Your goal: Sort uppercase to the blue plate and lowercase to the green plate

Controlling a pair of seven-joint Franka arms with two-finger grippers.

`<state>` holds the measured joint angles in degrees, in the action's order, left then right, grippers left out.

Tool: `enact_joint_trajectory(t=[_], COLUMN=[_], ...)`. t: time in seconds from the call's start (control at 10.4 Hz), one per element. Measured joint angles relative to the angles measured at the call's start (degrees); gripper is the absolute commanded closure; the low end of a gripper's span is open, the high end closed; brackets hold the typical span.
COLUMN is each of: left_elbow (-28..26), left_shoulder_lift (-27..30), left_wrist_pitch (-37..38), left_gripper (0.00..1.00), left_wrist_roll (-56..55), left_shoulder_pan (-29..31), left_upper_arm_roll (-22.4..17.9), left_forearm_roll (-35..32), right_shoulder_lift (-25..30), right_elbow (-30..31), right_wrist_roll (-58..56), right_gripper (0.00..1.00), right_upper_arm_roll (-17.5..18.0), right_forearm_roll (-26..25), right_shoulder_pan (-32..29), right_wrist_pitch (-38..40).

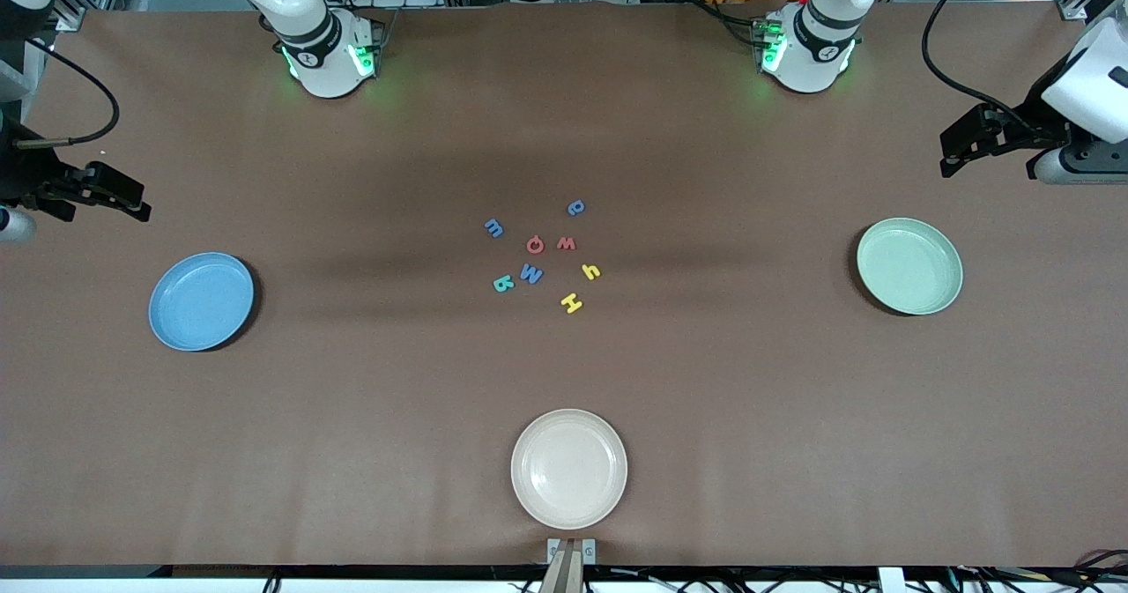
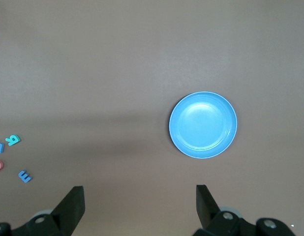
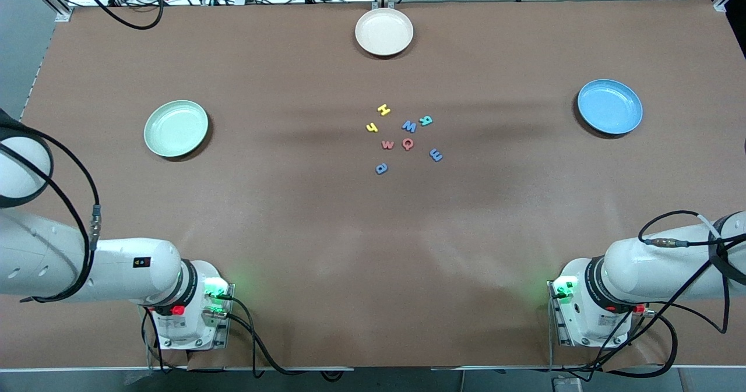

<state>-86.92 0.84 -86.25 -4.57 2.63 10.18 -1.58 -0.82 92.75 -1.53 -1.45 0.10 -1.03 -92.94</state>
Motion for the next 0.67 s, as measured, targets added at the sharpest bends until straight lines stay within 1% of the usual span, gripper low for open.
enact_joint_trajectory(t=[0.48,0.67], left_elbow=[0.00,-0.03], left_shoulder_lift=[0.00,0.00], left_wrist_pitch=[0.18,0.83], left_gripper=[0.00,0.00], left_wrist_roll=[0.00,0.00], left_shoulder_pan=[0.00,-0.12], left_upper_arm_roll=[0.07,0.76], left_forearm_roll=[0.03,0.34], right_shoulder_lift=[0.00,0.00], right_elbow=[0.00,-0.01], right_wrist_roll=[0.00,0.00], right_gripper=[0.00,0.00], right_upper_arm_roll=[0.00,0.16], right_forearm_roll=[0.00,0.00], right_shoulder_pan=[0.00,0.09], right_wrist_pitch=[0.00,0.00])
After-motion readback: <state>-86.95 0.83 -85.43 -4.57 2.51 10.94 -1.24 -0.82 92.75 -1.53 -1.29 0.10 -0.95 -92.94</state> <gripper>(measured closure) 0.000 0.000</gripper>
